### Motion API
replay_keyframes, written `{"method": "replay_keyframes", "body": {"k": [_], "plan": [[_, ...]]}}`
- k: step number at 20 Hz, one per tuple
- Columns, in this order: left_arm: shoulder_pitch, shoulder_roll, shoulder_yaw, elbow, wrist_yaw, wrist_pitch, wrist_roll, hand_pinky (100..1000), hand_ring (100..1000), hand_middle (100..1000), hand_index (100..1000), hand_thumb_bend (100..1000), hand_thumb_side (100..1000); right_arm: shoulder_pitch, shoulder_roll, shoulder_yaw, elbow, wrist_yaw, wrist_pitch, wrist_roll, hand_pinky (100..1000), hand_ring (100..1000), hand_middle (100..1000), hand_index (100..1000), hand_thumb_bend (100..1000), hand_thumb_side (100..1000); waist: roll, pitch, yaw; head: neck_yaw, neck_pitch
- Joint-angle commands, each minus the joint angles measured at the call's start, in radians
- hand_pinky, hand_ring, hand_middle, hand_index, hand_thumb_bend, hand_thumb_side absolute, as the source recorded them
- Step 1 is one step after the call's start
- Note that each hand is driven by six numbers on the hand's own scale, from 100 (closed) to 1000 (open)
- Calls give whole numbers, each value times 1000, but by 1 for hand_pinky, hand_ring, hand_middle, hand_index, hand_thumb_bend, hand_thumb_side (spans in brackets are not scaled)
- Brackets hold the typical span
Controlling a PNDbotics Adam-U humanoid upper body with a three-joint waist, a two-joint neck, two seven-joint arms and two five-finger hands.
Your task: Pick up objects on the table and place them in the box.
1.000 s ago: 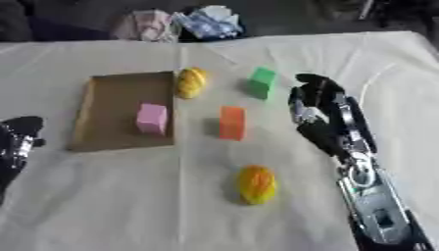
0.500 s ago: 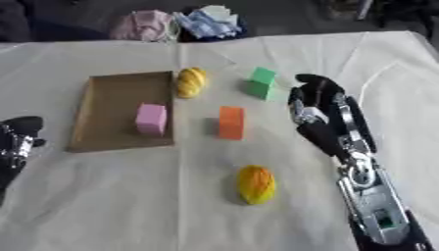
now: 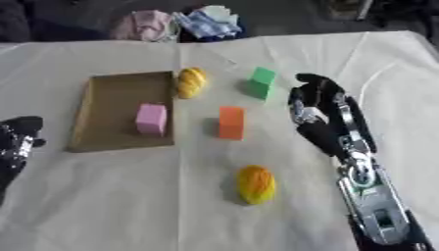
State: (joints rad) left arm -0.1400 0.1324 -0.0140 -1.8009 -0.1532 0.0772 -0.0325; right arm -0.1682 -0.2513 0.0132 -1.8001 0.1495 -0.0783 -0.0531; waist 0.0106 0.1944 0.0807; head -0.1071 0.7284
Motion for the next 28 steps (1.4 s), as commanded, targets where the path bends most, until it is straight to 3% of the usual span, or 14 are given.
{"method": "replay_keyframes", "body": {"k": [1,7,13,19,28], "plan": [[-9,12,8,-18,4,-3,-1,744,838,732,743,198,563,-18,-31,-2,-7,13,3,16,670,643,581,790,100,441,-9,-25,1,0,-3],[-8,14,8,-18,3,-3,-1,744,837,732,742,198,562,-55,-81,4,4,29,12,45,674,647,584,801,100,430,-11,-28,4,-1,-2],[-6,16,5,-17,1,-3,-4,743,836,729,742,198,563,-120,-174,44,32,68,11,130,695,681,616,840,100,406,-14,-30,11,-6,0],[-4,19,3,-16,1,-3,-6,743,835,728,742,199,564,-162,-282,96,45,134,-14,315,736,734,682,887,100,417,-19,-32,17,-10,5],[0,26,0,-13,-1,-3,-8,743,835,728,742,199,564,-140,-449,199,-12,177,-71,615,780,775,743,923,173,444,-26,-37,19,-15,10]]}}
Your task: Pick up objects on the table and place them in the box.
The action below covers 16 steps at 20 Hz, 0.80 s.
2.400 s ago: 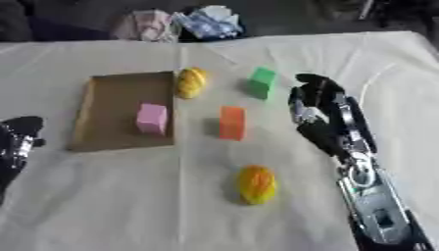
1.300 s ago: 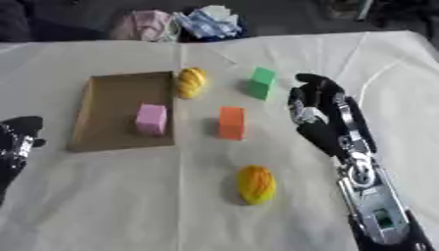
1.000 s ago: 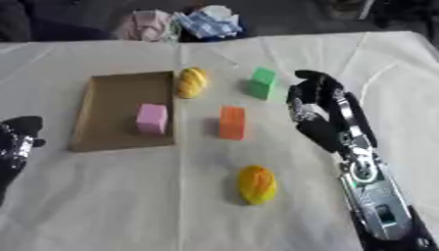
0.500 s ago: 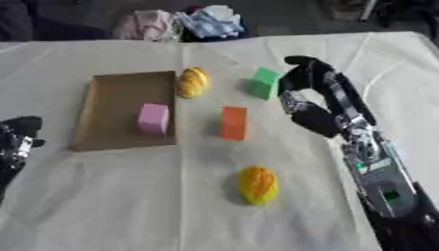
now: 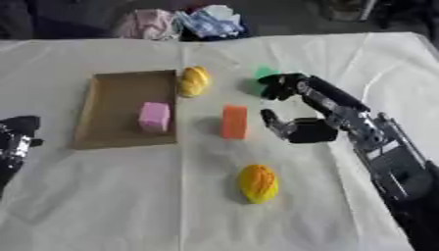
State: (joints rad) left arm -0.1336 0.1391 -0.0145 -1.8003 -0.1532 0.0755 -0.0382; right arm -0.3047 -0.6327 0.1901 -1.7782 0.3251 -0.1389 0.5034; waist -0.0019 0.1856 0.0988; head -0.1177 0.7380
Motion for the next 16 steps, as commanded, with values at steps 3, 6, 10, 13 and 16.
{"method": "replay_keyframes", "body": {"k": [3,6,10,13,16], "plan": [[-6,21,-1,-13,-2,-1,-5,743,835,728,742,198,564,12,-105,67,-48,-18,-23,136,786,782,752,926,195,453,-15,-29,-1,-6,3],[-5,23,-2,-12,-3,-1,-6,744,835,728,742,197,565,20,-121,92,-55,-17,-35,199,798,794,767,931,219,435,-14,-30,-3,-8,5],[-6,23,-4,-12,-2,-2,-7,744,835,728,742,196,564,13,-115,110,-58,58,-63,247,816,809,789,941,246,386,-11,-30,-3,-10,3],[-5,22,-4,-12,-3,-1,-8,744,835,728,742,195,565,1,-105,120,-56,125,-88,260,826,816,798,946,251,348,-10,-31,-2,-13,3],[-6,22,-5,-13,-2,-2,-8,744,835,729,743,195,565,-10,-93,127,-51,188,-111,263,831,819,803,946,239,307,-10,-31,-1,-14,3]]}}
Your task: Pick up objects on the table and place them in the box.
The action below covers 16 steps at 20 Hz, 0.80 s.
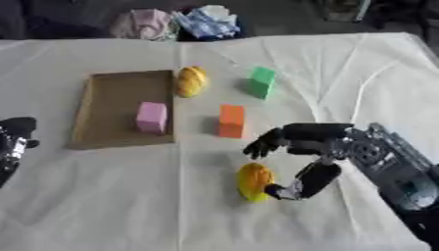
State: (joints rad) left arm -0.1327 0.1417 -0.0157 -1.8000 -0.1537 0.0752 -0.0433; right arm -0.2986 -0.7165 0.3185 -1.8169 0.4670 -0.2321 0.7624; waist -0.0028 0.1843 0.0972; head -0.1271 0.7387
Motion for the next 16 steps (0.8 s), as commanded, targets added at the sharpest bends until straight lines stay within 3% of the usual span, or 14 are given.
{"method": "replay_keyframes", "body": {"k": [1,9,12,13,16], "plan": [[-6,20,-4,-13,-2,-1,-3,744,835,729,743,194,566,-20,-5,2,-9,59,-25,5,833,821,805,945,236,295,-10,-30,2,-5,3],[-5,20,-4,-13,-2,-1,-4,744,835,729,743,194,566,-33,4,28,8,125,-69,30,840,825,804,914,225,232,-11,-30,4,-7,1],[-5,19,-4,-13,-2,-2,-5,745,835,729,743,194,566,-35,7,31,12,132,-81,15,831,814,782,835,193,187,-11,-30,5,-8,1],[-5,19,-4,-13,-2,-2,-5,745,835,729,743,193,566,-37,9,30,12,131,-83,0,822,801,760,760,156,138,-10,-30,5,-8,1],[-5,20,-4,-13,-2,-1,-4,744,835,729,743,192,567,-44,13,26,14,124,-88,-71,807,778,726,675,113,100,-10,-30,6,-9,1]]}}
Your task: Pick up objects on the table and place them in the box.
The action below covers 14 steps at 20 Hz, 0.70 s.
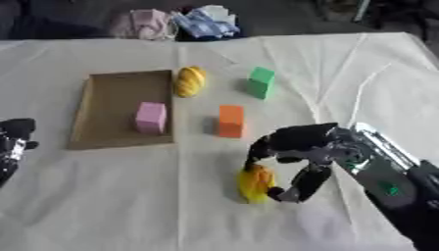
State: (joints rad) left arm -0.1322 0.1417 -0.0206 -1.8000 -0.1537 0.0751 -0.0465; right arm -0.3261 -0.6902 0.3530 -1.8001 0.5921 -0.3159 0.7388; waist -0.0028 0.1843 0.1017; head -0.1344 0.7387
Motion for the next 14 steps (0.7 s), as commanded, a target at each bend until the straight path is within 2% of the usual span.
{"method": "replay_keyframes", "body": {"k": [1,3,7,11,14], "plan": [[-5,19,1,-13,-2,-1,-1,745,835,729,743,191,567,-21,-11,-9,-1,-2,-4,-75,795,759,693,599,100,100,-10,-30,2,-1,1],[-4,19,0,-13,-1,-1,-2,745,835,729,743,191,567,-33,-5,-7,8,-3,-5,-130,786,746,670,535,100,100,-10,-30,3,-2,0],[-4,20,1,-14,-1,-2,0,745,835,729,743,191,566,-74,6,-5,22,-17,-5,-197,778,735,649,502,100,100,-11,-32,7,-1,0],[-4,19,0,-14,1,-2,-2,745,835,729,743,190,566,-166,17,-22,32,-48,16,-228,770,723,631,495,100,100,-11,-34,8,1,1],[-4,17,-1,-15,2,-2,-1,745,835,728,743,190,566,-259,29,-33,81,-72,42,-251,772,725,631,496,100,100,-8,-34,12,2,-1]]}}
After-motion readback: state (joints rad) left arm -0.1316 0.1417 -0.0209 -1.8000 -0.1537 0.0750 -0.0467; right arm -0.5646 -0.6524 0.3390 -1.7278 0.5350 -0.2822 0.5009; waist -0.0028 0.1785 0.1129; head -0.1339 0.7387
